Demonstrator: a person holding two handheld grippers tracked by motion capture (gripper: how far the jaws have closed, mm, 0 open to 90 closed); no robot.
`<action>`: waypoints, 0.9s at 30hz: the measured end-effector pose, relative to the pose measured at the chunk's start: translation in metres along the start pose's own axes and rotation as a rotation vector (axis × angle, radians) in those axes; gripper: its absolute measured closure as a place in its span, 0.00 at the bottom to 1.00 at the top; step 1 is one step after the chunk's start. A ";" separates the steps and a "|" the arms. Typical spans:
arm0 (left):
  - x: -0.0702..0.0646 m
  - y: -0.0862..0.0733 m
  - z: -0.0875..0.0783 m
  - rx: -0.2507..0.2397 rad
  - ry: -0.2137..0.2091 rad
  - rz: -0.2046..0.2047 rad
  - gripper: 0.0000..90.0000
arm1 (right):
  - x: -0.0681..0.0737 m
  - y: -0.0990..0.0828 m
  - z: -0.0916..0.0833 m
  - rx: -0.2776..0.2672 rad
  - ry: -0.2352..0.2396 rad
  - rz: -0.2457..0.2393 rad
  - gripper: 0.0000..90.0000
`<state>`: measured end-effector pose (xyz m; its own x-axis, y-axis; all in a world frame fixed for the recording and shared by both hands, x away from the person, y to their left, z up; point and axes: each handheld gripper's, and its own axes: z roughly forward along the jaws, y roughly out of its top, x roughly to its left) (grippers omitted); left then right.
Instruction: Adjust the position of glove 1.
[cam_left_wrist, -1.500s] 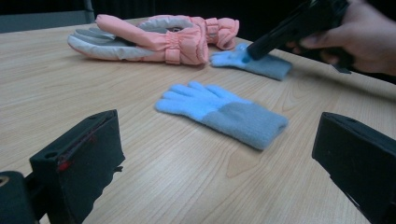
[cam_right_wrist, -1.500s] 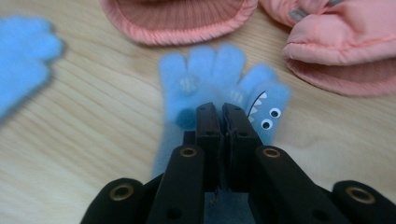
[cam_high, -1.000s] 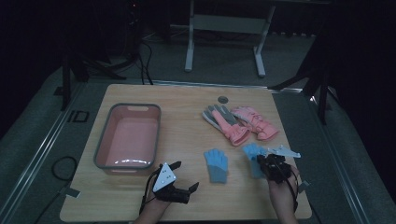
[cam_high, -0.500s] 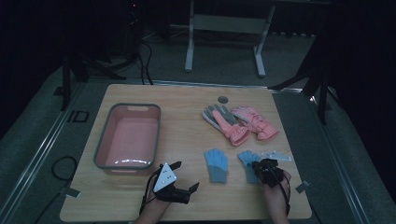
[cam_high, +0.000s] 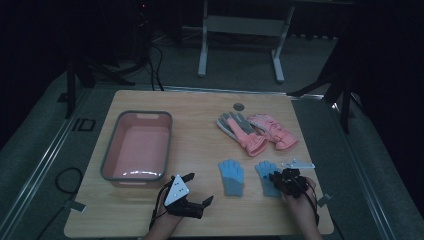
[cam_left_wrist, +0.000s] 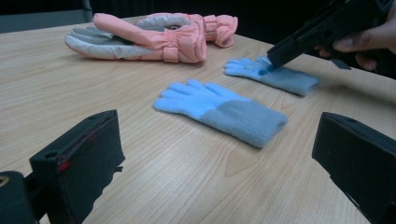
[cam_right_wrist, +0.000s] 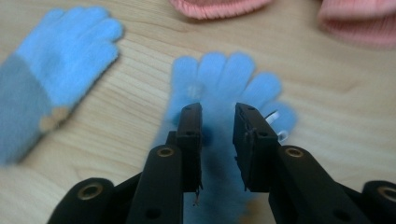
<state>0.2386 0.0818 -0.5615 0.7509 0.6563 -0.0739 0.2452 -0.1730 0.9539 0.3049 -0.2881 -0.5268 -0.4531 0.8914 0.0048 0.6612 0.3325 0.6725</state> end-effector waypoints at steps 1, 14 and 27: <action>0.000 0.000 0.000 0.000 0.000 0.000 0.02 | -0.003 0.001 -0.002 0.001 0.010 -0.045 0.78; -0.001 0.000 -0.001 -0.006 0.004 -0.002 0.02 | -0.014 -0.009 0.008 0.025 0.165 -0.204 0.71; 0.000 0.000 0.000 -0.003 0.000 -0.004 0.02 | -0.004 -0.019 0.010 -0.035 0.102 -0.113 0.96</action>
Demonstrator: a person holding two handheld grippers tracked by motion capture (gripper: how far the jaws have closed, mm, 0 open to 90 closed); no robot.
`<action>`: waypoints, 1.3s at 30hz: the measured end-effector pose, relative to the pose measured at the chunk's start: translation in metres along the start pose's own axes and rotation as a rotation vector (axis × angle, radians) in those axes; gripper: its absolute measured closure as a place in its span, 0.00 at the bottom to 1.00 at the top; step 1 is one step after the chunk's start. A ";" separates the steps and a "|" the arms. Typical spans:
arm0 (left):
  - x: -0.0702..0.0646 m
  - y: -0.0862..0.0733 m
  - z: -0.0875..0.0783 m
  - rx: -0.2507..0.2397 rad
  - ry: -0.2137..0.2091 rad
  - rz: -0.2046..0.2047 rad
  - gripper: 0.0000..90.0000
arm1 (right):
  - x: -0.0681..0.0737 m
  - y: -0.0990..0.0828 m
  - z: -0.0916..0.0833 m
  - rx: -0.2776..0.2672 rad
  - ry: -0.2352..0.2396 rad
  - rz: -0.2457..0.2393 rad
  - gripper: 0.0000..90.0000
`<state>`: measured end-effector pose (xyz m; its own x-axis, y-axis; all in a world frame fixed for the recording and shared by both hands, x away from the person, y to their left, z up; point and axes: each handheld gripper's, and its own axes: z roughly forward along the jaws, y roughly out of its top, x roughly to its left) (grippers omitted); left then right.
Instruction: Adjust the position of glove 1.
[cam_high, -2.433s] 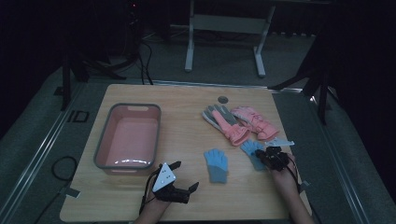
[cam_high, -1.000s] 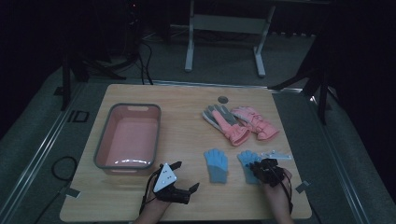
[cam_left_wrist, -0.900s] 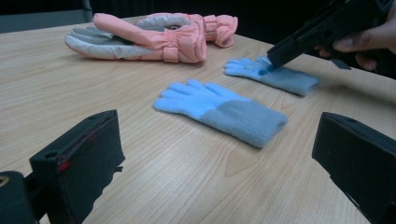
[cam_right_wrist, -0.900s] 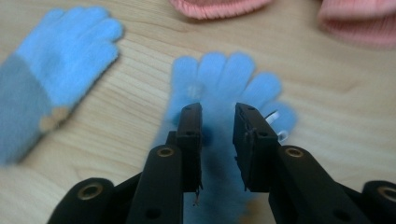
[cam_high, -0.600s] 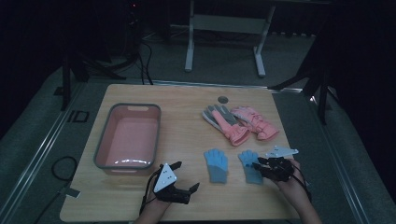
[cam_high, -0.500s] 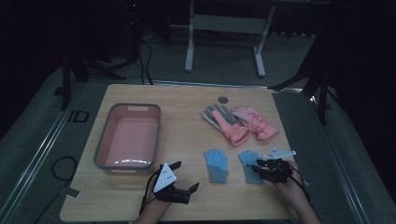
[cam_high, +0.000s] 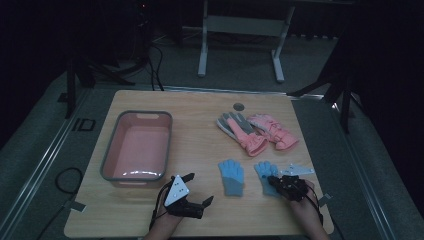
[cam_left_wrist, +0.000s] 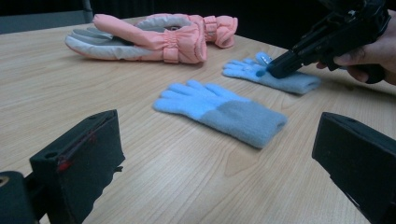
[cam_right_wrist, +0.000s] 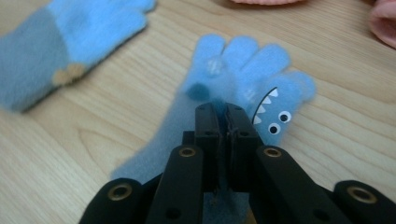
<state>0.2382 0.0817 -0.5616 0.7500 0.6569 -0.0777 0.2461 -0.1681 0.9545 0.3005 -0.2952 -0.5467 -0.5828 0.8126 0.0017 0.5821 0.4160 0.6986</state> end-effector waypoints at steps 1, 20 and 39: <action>0.000 0.000 0.000 0.000 0.000 0.000 0.02 | 0.002 0.002 -0.002 -0.008 -0.013 0.011 0.96; 0.000 0.000 0.000 0.002 -0.004 0.008 0.02 | 0.077 0.093 -0.036 -0.174 0.064 0.001 0.96; -0.001 0.000 0.000 0.006 -0.008 0.016 0.02 | 0.098 0.076 0.015 -0.047 0.132 -0.020 0.96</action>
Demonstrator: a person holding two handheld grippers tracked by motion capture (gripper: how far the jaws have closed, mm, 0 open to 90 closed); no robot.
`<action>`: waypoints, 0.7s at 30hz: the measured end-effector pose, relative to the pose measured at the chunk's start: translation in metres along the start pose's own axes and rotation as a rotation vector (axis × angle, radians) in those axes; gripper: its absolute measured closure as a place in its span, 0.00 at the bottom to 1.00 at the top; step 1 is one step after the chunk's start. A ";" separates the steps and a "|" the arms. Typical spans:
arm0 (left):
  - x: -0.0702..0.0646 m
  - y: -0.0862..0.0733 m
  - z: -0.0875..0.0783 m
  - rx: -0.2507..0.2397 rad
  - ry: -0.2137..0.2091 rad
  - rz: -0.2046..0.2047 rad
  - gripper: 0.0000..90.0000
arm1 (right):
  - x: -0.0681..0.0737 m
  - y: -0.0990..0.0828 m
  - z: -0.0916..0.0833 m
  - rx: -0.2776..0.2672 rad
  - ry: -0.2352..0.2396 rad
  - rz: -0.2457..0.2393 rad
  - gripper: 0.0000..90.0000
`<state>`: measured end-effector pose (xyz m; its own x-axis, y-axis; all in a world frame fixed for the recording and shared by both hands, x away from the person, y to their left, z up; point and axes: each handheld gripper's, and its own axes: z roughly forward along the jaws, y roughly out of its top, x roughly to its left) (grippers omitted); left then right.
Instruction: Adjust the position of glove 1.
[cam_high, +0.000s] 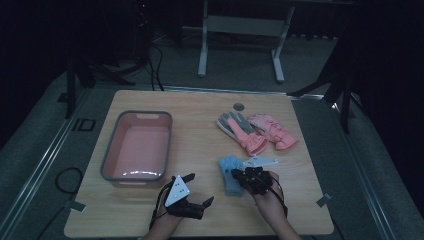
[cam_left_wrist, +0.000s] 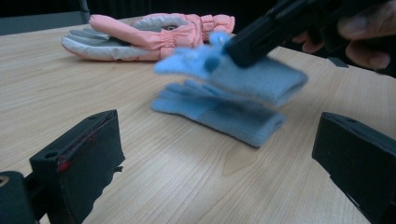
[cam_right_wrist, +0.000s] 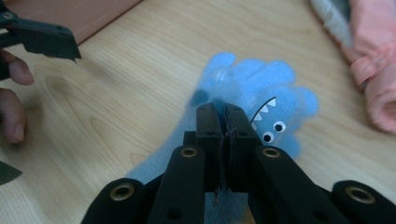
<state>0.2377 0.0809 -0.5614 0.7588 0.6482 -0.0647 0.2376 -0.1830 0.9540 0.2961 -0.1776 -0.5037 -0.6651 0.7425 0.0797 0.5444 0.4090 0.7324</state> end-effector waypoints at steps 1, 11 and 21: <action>0.000 0.000 0.000 0.001 -0.001 -0.001 0.02 | -0.001 -0.003 0.004 0.007 0.014 0.005 0.96; 0.000 0.000 0.000 0.002 -0.001 0.001 0.02 | -0.007 -0.013 0.023 0.063 0.028 0.005 0.95; -0.005 0.000 0.001 -0.002 0.007 0.043 0.02 | -0.008 -0.020 0.029 0.073 0.026 -0.003 0.81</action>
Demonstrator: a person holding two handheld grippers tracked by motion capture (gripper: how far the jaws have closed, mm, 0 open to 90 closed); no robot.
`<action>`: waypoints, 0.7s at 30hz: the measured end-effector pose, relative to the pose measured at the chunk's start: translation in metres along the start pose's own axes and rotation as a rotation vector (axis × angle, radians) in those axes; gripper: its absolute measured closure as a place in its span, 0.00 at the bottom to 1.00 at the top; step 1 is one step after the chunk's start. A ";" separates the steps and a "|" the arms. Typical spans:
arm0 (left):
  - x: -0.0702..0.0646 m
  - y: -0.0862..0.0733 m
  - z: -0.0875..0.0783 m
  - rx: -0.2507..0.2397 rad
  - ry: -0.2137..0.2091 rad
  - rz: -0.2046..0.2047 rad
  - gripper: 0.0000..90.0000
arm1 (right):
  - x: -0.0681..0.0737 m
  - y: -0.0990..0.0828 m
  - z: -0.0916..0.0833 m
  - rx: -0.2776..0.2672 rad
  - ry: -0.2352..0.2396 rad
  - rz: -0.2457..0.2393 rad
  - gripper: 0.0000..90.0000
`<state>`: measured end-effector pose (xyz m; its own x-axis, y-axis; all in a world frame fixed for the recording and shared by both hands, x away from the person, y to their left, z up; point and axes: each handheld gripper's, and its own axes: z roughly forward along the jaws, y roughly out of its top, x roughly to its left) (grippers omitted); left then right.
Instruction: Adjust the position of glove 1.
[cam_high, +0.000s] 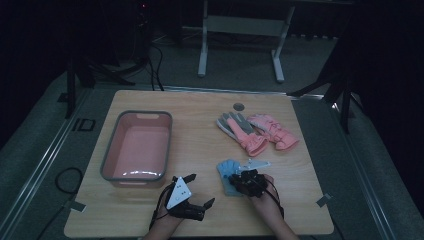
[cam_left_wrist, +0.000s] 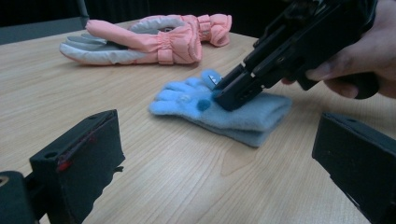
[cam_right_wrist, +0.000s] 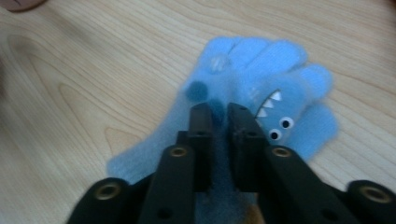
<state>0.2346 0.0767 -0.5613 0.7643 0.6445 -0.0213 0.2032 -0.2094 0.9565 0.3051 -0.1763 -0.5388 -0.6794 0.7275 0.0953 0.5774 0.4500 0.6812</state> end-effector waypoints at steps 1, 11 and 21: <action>-0.001 0.000 0.001 0.001 0.005 -0.001 0.02 | 0.000 0.001 -0.003 -0.008 -0.003 -0.011 0.77; -0.007 0.003 0.008 0.092 0.008 0.087 0.02 | -0.025 0.008 -0.039 -0.092 0.060 0.018 0.24; -0.009 0.015 0.015 0.160 -0.135 0.020 0.02 | -0.039 0.003 -0.035 -0.093 0.124 -0.009 0.16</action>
<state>0.2401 0.0567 -0.5515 0.8422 0.5367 -0.0516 0.2732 -0.3423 0.8990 0.3175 -0.2220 -0.5150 -0.7383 0.6518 0.1736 0.5303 0.4019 0.7465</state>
